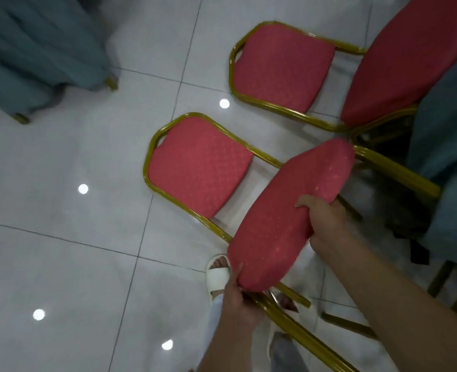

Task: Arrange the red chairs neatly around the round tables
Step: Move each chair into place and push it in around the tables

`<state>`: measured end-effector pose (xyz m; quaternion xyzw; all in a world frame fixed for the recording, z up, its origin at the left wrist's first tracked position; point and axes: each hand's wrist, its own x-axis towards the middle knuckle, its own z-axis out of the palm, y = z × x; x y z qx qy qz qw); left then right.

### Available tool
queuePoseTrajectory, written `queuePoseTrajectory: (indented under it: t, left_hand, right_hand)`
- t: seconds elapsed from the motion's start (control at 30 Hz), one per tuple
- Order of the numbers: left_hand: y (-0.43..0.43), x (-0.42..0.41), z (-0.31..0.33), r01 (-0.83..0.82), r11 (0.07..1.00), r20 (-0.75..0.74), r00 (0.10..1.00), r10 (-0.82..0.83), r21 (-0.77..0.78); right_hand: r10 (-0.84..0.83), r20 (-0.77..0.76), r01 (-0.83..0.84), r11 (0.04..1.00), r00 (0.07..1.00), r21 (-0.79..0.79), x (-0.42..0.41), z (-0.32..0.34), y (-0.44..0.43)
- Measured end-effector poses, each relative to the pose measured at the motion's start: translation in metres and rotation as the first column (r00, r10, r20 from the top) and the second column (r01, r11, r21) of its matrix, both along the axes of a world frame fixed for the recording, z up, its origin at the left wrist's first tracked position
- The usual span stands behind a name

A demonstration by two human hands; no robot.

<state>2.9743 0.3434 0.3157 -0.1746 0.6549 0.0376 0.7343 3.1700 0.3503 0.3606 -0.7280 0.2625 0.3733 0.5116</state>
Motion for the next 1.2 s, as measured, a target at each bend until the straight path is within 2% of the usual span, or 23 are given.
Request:
queuePoseTrajectory:
  t: [0.13,0.3,0.5,0.63,0.7,0.77,0.87,1.03,1.1,1.2]
  left_hand:
    - [0.066,-0.006,0.023,0.029,0.997,0.024,0.999,-0.031,0.076]
    - [0.113,-0.016,0.078,-0.035,0.953,0.144,0.99,-0.009,0.301]
    - [0.126,-0.001,0.15,-0.106,0.811,0.2,0.98,-0.013,0.575]
    - [0.103,0.01,0.158,-0.155,0.72,0.244,0.97,-0.021,0.677]
    - [0.081,0.017,0.145,-0.106,0.694,0.205,0.977,-0.061,0.712]
    - [0.054,0.025,0.125,-0.009,0.695,0.102,0.99,-0.093,0.719]
    - [0.017,0.036,0.091,0.172,0.739,-0.048,0.981,-0.186,0.652]
    - [-0.036,0.052,0.052,0.303,0.752,-0.026,0.934,-0.357,0.586]
    - [-0.057,0.058,0.051,0.464,0.673,-0.078,0.851,-0.52,0.577]
    - [-0.068,0.063,0.069,0.711,0.431,-0.291,0.652,-0.7,0.556]
  right_hand:
    - [0.008,-0.02,-0.005,0.992,1.0,0.124,-0.004,0.022,0.06]
    - [0.007,0.078,-0.031,0.948,0.997,0.317,-0.007,0.082,0.095]
    - [0.033,0.144,-0.107,0.834,0.989,0.541,0.008,0.158,0.088]
    - [0.019,0.076,-0.061,0.801,0.997,0.595,0.027,0.164,0.048]
    - [-0.005,0.018,-0.006,0.823,1.0,0.568,0.036,0.146,0.02]
    - [-0.045,-0.083,0.08,0.865,0.996,0.495,0.042,0.121,-0.008]
    - [-0.1,-0.207,0.172,0.915,0.973,0.365,0.053,0.081,-0.052]
    - [-0.137,-0.141,0.162,0.969,0.981,0.186,0.087,0.035,-0.117]
    - [-0.148,-0.019,0.149,0.984,0.989,0.092,0.092,0.024,-0.137]
    - [-0.052,0.218,0.05,0.999,0.975,0.016,0.081,0.028,-0.168]
